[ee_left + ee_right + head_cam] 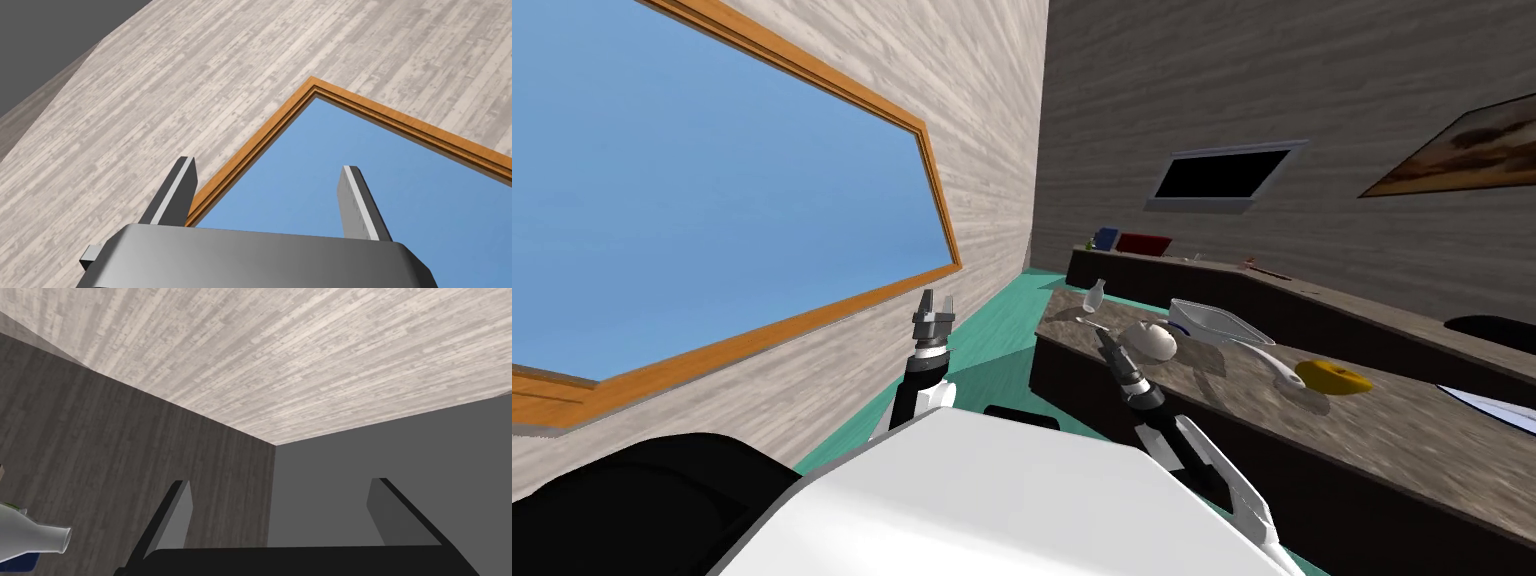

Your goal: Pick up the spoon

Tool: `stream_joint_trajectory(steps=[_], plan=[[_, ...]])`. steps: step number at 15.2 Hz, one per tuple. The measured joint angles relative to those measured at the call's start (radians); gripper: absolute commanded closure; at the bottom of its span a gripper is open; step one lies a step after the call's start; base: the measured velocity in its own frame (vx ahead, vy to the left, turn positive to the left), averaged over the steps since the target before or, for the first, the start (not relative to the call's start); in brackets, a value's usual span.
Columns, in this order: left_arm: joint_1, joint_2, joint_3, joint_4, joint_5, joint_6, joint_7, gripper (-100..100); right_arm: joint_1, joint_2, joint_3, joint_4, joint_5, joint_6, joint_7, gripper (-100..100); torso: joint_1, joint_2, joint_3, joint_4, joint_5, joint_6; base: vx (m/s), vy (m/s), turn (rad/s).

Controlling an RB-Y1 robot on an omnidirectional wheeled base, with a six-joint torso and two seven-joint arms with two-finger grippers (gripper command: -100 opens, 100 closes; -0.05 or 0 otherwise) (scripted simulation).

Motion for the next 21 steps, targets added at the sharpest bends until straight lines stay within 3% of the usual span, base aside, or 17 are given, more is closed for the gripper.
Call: stream_joint_trajectory(steps=[16,21], plan=[[0.000,0.000,0.000,0.000,0.000,0.000,0.000,0,-0.066,-0.330,0.052,0.223,0.096,-0.058,0.060,-100,0.000,-0.002,-0.001,-0.001,0.000,-0.001,-0.019,0.033,0.184],[0.000,0.000,0.000,0.000,0.000,0.000,0.000,0,-0.068,-0.428,0.067,0.280,0.127,-0.067,0.083,-100,-0.001,-0.003,-0.002,-0.001,0.000,0.000,0.001,0.025,0.170]])
